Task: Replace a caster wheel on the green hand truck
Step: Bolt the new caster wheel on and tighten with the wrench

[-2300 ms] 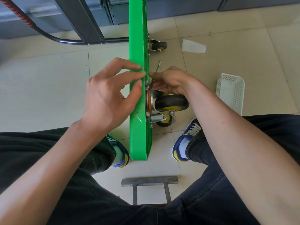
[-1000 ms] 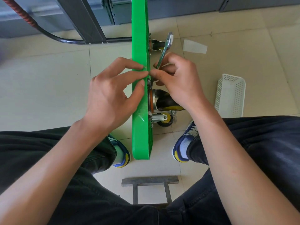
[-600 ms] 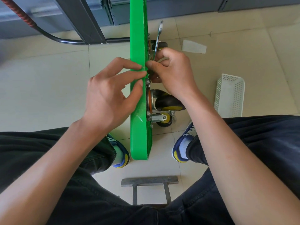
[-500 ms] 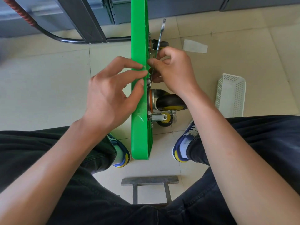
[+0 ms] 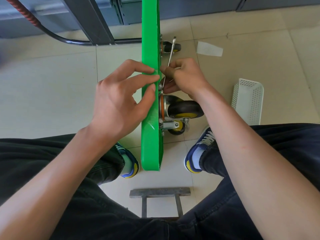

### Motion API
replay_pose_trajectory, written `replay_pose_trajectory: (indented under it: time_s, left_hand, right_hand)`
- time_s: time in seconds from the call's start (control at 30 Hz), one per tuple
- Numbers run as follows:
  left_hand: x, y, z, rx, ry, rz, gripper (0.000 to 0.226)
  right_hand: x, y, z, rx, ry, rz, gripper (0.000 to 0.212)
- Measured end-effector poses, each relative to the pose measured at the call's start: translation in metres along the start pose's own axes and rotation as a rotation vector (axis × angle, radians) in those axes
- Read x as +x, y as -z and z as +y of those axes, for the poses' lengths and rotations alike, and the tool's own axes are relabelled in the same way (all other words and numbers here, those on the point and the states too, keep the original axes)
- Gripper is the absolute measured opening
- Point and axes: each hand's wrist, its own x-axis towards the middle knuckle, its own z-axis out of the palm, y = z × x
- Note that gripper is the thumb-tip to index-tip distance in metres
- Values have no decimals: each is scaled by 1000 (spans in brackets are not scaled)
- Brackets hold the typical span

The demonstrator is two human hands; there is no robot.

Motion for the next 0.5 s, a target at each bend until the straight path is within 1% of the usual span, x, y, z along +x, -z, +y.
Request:
replay_pose_trajectory:
  time_s: [0.17, 0.27, 0.33, 0.43, 0.5]
  left_hand:
    - [0, 0, 0, 14, -8, 2, 20]
    - [1, 0, 0, 18, -12, 3, 20]
    - [1, 0, 0, 19, -12, 8, 20]
    - [2, -1, -1, 14, -15, 9, 20]
    - [1, -1, -1, 19, -18, 6, 20]
  right_hand:
    - [7, 1, 3, 32, -88, -62, 33]
    - [12, 1, 7, 39, -169, -112, 27]
    - [15, 1, 10, 18, -233, -145, 27]
    - [23, 2, 17, 67, -356, -206, 21]
    - [28, 3, 23, 93, -444, -269, 21]
